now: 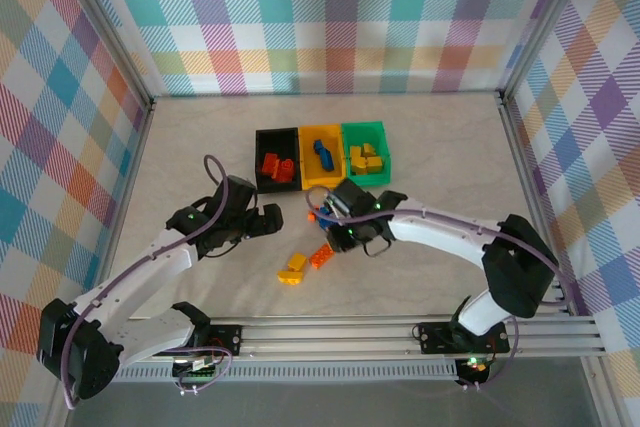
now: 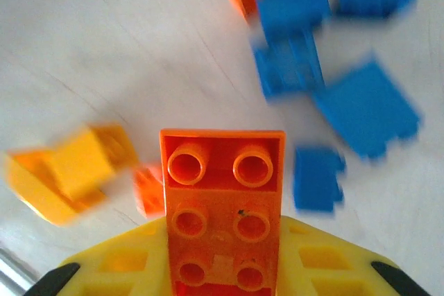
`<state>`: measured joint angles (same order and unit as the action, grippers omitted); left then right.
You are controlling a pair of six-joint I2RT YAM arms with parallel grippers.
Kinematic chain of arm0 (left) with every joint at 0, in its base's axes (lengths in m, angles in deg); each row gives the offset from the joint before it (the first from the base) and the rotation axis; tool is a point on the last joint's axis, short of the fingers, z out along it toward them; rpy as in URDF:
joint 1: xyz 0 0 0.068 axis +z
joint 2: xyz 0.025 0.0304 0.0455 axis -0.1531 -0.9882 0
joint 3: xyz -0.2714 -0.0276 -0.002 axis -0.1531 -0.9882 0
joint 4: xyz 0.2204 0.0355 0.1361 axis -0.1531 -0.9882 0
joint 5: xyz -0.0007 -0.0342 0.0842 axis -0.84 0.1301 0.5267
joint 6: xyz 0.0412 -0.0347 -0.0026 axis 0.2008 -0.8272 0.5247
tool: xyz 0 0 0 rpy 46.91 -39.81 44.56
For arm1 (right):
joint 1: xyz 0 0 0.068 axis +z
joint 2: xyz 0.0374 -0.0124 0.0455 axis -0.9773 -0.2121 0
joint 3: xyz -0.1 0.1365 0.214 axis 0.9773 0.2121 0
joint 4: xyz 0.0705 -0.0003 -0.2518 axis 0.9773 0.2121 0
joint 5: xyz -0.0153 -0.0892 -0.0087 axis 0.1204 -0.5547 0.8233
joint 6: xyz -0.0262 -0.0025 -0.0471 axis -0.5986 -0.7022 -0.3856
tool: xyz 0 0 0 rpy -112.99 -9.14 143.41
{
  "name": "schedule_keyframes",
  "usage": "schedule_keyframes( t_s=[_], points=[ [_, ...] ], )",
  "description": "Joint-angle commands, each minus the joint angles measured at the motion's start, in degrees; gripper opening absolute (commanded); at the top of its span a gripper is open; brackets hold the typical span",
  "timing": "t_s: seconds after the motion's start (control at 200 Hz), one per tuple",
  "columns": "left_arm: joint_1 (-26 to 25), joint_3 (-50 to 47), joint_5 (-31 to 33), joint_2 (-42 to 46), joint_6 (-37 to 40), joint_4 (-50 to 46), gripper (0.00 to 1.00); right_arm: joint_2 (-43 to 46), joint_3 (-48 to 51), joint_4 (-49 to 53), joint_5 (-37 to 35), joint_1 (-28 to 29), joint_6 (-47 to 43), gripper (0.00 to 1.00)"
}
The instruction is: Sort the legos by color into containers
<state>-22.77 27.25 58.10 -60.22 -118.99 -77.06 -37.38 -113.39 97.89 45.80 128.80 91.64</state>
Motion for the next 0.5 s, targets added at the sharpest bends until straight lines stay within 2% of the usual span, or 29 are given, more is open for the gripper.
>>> schedule_keyframes(
  t_s=[0.0,0.295,0.495],
  points=[
    [0.59,-0.85,1.63,1.93,-0.72,-3.22,1.00,-6.46,-8.70,-0.52,2.83,-1.59,-4.78,0.21],
    [0.72,-1.79,1.47,4.68,-0.18,-6.07,1.00,-27.55,-38.90,4.37,4.49,-4.88,-7.32,0.20],
    [0.73,-1.39,1.34,5.31,0.03,-6.94,1.00,-37.27,-52.99,7.80,5.01,-5.17,-6.79,0.21]
  ],
)
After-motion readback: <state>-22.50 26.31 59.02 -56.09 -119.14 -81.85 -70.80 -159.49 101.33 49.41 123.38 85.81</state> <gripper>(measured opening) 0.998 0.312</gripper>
